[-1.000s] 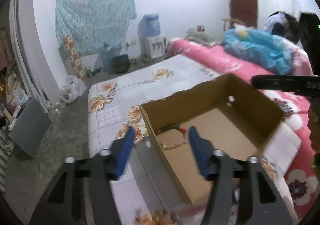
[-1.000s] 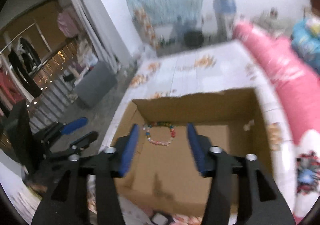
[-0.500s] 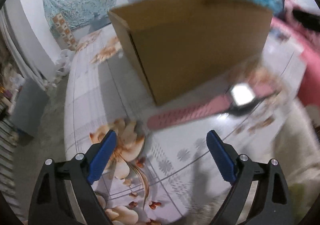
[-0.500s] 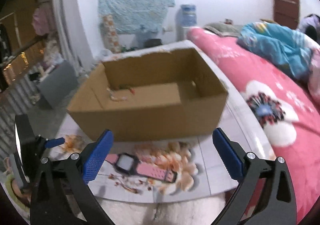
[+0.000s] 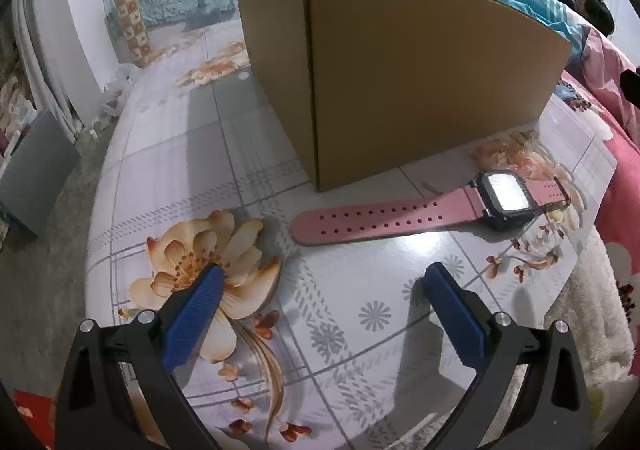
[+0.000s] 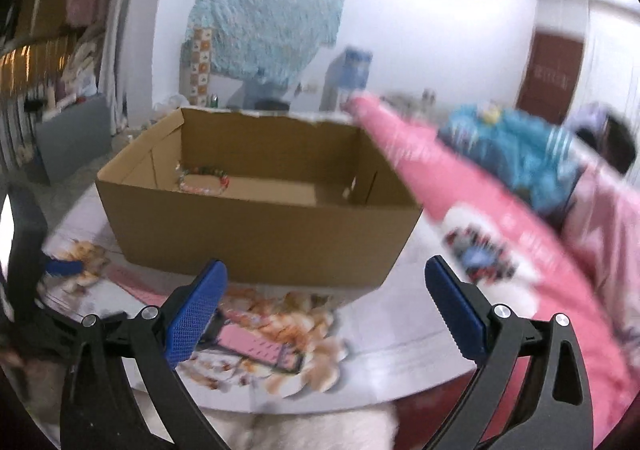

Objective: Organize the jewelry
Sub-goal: 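Withdraw both grippers and move them toward the pink-strapped watch, then close the right gripper on the black watch face, then grasp the pink strap with the left gripper while the right gripper holds the watch face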

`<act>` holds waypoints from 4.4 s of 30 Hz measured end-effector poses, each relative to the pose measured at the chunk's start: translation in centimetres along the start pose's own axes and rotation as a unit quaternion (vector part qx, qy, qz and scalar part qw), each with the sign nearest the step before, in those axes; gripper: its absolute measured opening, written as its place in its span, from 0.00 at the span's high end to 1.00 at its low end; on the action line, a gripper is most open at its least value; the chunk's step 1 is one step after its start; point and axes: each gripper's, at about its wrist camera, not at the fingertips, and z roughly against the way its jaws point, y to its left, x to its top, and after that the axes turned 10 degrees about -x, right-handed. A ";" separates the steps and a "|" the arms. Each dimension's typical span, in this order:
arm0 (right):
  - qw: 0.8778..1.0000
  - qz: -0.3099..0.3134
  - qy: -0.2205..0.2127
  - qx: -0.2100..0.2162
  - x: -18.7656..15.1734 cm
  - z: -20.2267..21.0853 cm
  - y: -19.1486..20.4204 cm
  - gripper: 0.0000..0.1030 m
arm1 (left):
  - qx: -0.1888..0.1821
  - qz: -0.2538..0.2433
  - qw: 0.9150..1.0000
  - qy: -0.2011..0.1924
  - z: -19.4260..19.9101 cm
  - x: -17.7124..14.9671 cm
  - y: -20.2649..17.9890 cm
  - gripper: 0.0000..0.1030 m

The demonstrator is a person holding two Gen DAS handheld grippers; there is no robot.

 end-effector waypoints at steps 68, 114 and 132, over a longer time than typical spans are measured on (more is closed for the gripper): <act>0.957 0.103 0.131 0.236 -3.2 -5.3 9.6 0.54 | -0.066 -0.069 0.995 -0.030 1.3 -0.7 -1.9 0.63; 0.932 0.022 0.173 0.319 -4.0 -6.9 3.6 0.67 | -0.095 -0.127 0.987 -0.010 0.8 0.5 -4.1 0.90; 0.951 0.132 0.090 0.264 -3.5 -4.7 6.8 0.49 | -0.152 -0.099 0.983 0.002 0.4 1.3 -2.7 0.92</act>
